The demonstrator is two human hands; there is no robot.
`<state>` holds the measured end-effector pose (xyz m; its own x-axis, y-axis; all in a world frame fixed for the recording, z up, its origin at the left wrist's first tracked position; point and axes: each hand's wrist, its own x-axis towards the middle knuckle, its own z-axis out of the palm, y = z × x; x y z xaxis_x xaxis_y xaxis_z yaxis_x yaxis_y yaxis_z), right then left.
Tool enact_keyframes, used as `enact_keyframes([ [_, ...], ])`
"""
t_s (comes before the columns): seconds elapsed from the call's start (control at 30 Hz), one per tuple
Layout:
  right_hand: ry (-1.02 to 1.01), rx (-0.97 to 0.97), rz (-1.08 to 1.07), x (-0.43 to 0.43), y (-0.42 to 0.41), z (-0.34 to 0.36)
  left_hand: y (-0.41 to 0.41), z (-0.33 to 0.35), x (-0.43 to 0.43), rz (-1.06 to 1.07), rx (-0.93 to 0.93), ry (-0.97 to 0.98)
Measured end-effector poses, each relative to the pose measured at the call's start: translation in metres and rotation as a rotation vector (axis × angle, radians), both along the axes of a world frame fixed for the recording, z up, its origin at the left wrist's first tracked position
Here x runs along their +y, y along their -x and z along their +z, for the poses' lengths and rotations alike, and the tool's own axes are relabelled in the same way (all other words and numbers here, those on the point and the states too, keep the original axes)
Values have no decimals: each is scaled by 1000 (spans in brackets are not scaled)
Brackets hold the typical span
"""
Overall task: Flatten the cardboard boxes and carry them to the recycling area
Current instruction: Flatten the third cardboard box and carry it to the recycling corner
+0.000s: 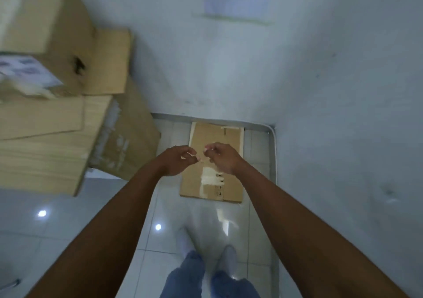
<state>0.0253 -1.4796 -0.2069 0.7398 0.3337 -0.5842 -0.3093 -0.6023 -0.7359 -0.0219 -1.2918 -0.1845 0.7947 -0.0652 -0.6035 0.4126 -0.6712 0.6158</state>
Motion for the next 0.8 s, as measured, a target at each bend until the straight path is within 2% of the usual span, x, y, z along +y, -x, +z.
enact_keyframes([
  [0.17, -2, -144, 146, 65, 35, 139, 52, 139, 82, 165, -244, -98],
  [0.37, 24, -223, 170, 125, 51, 175, 79, 190, 157, 213, -323, -225],
  [0.53, 180, -392, 351, 224, 79, 219, 124, 227, 260, 179, -352, -320],
  [0.63, 220, -467, 455, 273, 92, 235, 138, 238, 316, 195, -367, -385],
  [0.8, 238, -503, 499, 329, 81, 246, 136, 238, 373, 216, -423, -392],
])
